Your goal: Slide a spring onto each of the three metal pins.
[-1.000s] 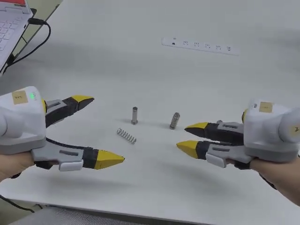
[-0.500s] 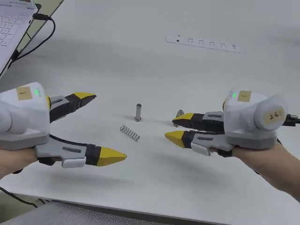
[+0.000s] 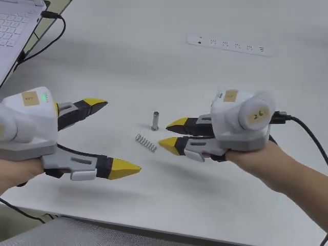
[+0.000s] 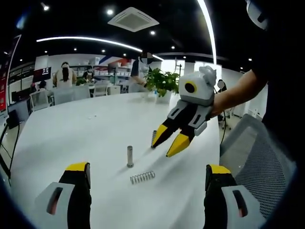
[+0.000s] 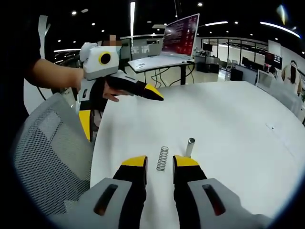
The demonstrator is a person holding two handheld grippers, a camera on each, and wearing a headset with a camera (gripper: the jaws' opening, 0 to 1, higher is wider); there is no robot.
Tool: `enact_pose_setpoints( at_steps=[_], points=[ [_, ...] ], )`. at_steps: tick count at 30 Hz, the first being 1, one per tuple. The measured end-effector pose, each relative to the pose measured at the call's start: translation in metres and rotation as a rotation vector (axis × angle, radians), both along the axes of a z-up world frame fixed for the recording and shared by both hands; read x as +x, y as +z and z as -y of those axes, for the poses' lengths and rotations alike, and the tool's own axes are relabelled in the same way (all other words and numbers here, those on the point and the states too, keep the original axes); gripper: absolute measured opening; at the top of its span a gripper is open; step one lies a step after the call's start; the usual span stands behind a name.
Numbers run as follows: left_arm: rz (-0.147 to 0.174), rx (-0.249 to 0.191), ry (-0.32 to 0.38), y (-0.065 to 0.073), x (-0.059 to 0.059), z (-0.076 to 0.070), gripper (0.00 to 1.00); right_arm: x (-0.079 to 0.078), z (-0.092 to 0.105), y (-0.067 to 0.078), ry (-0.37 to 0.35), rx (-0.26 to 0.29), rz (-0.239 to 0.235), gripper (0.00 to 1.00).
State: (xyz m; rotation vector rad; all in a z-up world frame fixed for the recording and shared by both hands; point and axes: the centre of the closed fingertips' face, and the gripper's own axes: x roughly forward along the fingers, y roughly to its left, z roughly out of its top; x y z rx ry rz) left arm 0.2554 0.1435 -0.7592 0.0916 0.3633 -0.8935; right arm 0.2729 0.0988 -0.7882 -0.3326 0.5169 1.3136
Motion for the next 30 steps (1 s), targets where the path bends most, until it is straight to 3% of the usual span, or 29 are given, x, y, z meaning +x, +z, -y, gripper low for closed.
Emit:
enact_pose_setpoints(
  at_steps=[7, 11, 20, 30],
  points=[
    [-0.003, -0.005, 0.004, -0.001, 0.0, -0.001, 0.98, 0.002, -0.008, -0.016, 0.019, -0.049, 0.022, 0.14],
    [-0.004, -0.002, 0.007, -0.001, 0.001, -0.001, 0.98, 0.005, -0.014, -0.021, 0.003, -0.046, -0.001, 0.15],
    [-0.007, 0.002, 0.008, -0.002, 0.001, -0.001, 0.98, 0.005, -0.024, -0.043, -0.005, -0.099, -0.036, 0.15],
    [-0.01, -0.002, 0.019, -0.003, 0.0, -0.004, 0.97, 0.004, -0.025, -0.066, -0.02, -0.175, -0.03, 0.15]
  ],
)
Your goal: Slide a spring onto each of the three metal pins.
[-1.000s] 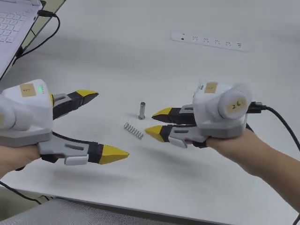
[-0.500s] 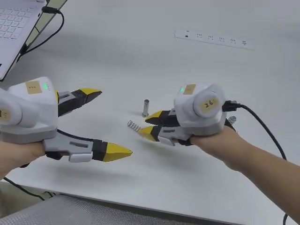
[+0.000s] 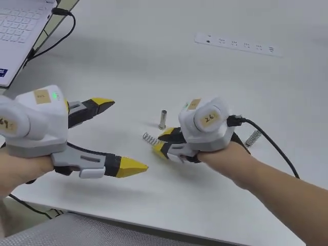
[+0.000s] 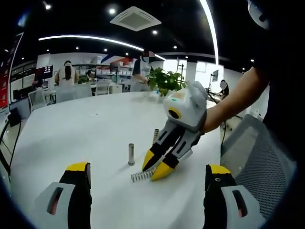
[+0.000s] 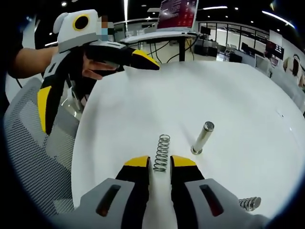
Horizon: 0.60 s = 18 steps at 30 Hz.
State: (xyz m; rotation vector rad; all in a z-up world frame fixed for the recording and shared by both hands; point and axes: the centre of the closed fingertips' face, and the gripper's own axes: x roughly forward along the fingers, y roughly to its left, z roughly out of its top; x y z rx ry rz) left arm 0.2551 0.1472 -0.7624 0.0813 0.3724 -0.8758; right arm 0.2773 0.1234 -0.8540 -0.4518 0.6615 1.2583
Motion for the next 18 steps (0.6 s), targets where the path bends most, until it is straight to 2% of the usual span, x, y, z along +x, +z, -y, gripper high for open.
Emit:
enact_pose_setpoints(
  at_steps=[1, 2, 3, 6, 8, 10, 11, 16, 18],
  points=[
    [-0.001, -0.002, 0.003, 0.0, 0.0, 0.0, 0.97, -0.001, 0.001, -0.003, 0.005, -0.014, 0.003, 0.14],
    [0.0, -0.003, 0.006, 0.0, 0.0, -0.001, 0.97, 0.005, -0.003, 0.001, 0.026, 0.014, 0.054, 0.13],
    [-0.001, -0.003, 0.007, 0.0, 0.0, -0.001, 0.97, 0.003, 0.002, -0.003, -0.005, -0.013, 0.031, 0.12],
    [-0.005, 0.001, 0.005, -0.001, -0.001, -0.002, 0.97, 0.007, 0.004, -0.004, -0.024, -0.015, 0.039, 0.09],
    [-0.006, 0.001, 0.004, -0.002, -0.002, -0.002, 0.97, 0.007, 0.003, -0.004, -0.003, -0.017, 0.061, 0.09],
    [-0.006, 0.0, 0.002, -0.001, -0.002, -0.002, 0.97, 0.005, 0.003, -0.004, 0.015, -0.027, 0.063, 0.08],
    [-0.005, 0.0, 0.001, -0.001, -0.002, -0.001, 0.97, 0.005, 0.003, -0.003, 0.041, -0.039, 0.092, 0.08],
    [0.0, -0.003, -0.01, 0.003, -0.001, 0.002, 0.97, 0.002, 0.007, 0.007, 0.037, -0.008, 0.069, 0.08],
    [0.002, -0.005, -0.016, 0.004, -0.001, 0.004, 0.96, 0.002, 0.011, 0.013, 0.035, -0.005, 0.074, 0.08]
  ],
)
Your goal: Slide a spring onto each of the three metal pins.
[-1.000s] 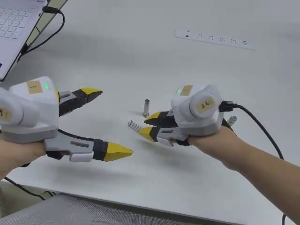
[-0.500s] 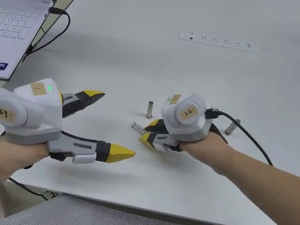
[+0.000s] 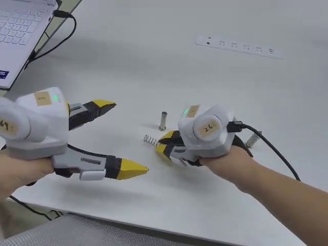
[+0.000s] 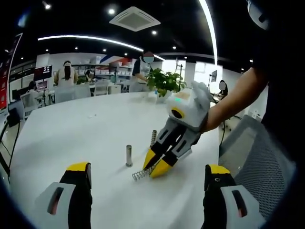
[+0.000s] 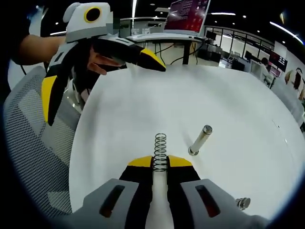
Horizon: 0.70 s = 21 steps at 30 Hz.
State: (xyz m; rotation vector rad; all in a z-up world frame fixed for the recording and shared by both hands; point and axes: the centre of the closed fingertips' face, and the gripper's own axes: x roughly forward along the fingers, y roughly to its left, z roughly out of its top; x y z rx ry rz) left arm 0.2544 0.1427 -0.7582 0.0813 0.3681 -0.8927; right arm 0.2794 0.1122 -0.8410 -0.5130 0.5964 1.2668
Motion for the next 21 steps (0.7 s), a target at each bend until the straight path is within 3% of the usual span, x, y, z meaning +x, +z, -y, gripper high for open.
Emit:
enact_pose_setpoints(
  at_steps=[8, 14, 21],
  points=[
    [-0.004, -0.011, -0.035, 0.003, -0.002, 0.014, 0.93, 0.002, 0.015, 0.024, -0.016, 0.033, 0.008, 0.08],
    [-0.009, -0.022, -0.068, 0.003, -0.008, 0.025, 0.91, -0.006, 0.02, 0.044, -0.003, 0.064, 0.017, 0.08],
    [-0.017, -0.065, -0.106, 0.008, -0.014, 0.039, 0.86, -0.015, 0.032, 0.061, 0.018, 0.08, 0.032, 0.08]
  ],
)
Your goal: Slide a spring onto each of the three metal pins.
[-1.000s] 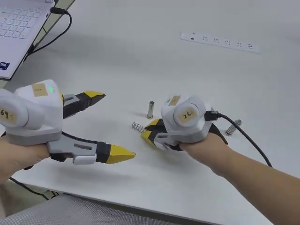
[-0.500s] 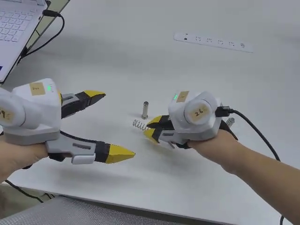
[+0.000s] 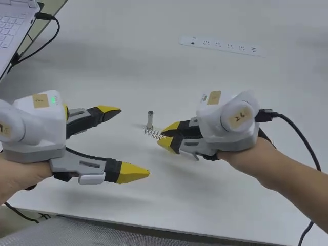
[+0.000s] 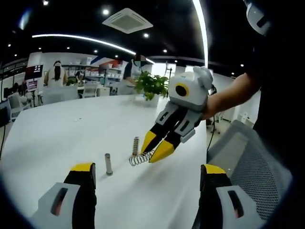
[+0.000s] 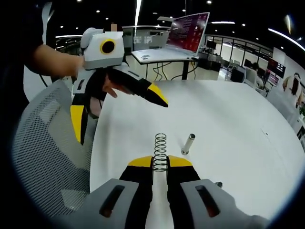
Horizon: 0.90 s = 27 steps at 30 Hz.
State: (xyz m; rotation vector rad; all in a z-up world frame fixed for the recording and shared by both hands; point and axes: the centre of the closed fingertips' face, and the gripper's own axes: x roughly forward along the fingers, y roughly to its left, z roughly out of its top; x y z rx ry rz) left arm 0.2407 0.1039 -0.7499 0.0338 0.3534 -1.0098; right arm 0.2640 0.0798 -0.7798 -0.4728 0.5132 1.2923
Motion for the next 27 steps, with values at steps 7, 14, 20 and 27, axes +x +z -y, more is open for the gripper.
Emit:
enact_pose_setpoints(
  at_steps=[7, 14, 20, 27],
  points=[
    [0.009, -0.012, -0.044, 0.002, -0.002, 0.017, 0.76, -0.002, 0.012, 0.005, -0.007, -0.005, 0.008, 0.08],
    [0.014, -0.021, -0.079, 0.006, 0.002, 0.027, 0.73, -0.008, 0.02, 0.005, 0.021, -0.031, 0.02, 0.08],
    [-0.008, -0.05, -0.09, 0.006, 0.007, 0.03, 0.63, -0.012, 0.026, 0.006, 0.044, -0.044, 0.034, 0.08],
    [-0.031, -0.052, -0.132, 0.001, 0.005, 0.038, 0.48, -0.015, 0.033, 0.006, 0.077, -0.069, 0.058, 0.08]
  ],
)
